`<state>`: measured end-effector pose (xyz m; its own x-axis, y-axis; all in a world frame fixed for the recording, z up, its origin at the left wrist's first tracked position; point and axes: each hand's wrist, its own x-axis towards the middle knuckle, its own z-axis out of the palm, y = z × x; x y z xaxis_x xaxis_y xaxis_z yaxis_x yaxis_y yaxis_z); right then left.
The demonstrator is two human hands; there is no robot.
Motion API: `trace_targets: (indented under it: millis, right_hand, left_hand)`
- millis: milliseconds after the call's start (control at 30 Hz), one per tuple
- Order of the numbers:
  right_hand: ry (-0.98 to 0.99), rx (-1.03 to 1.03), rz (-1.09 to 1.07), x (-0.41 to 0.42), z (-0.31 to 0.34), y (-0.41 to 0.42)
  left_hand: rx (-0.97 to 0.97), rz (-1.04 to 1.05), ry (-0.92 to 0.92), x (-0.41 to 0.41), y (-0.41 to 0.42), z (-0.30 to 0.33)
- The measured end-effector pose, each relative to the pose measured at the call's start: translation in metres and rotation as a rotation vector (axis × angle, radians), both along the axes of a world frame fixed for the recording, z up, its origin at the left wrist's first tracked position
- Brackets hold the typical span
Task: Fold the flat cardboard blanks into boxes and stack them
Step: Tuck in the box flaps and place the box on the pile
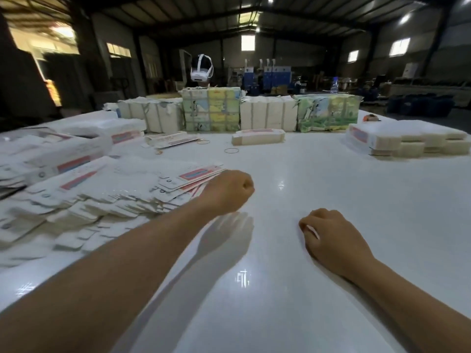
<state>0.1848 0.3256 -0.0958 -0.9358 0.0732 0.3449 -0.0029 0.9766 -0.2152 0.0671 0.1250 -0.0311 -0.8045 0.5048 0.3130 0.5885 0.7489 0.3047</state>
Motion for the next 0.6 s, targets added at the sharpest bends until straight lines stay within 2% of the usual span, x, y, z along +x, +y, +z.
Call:
trace_targets:
  millis: [67, 133, 200, 300, 400, 467, 533, 600]
  right_hand:
    - [0.019, -0.006, 0.0, -0.001, -0.002, 0.002]
    - [0.03, -0.009, -0.009, 0.0, -0.002, 0.003]
    - [0.037, -0.019, 0.0, -0.003, -0.004, 0.003]
    - [0.043, -0.027, 0.006, -0.002, -0.001, 0.002]
    - [0.032, -0.023, -0.003, 0.0, -0.002, 0.002]
    - [0.02, -0.025, -0.008, 0.001, -0.001, 0.001]
    - [0.014, -0.026, -0.013, 0.003, 0.002, 0.001]
    - [0.003, -0.014, -0.017, 0.0, 0.002, -0.001]
  left_hand:
    - [-0.164, 0.256, 0.057, -0.044, -0.027, 0.009]
    - [-0.336, 0.44, -0.009, -0.073, -0.051, 0.004]
    - [-0.407, 0.526, -0.105, -0.093, -0.068, -0.009]
    - [-0.413, 0.502, -0.099, -0.094, -0.066, -0.018]
    - [-0.677, 0.349, 0.085, -0.087, -0.046, -0.019]
    - [-0.78, 0.28, 0.137, -0.083, -0.037, -0.018]
    - [-0.765, 0.274, 0.184, -0.081, -0.036, -0.015]
    - [-0.642, 0.316, 0.186, -0.079, -0.042, -0.01]
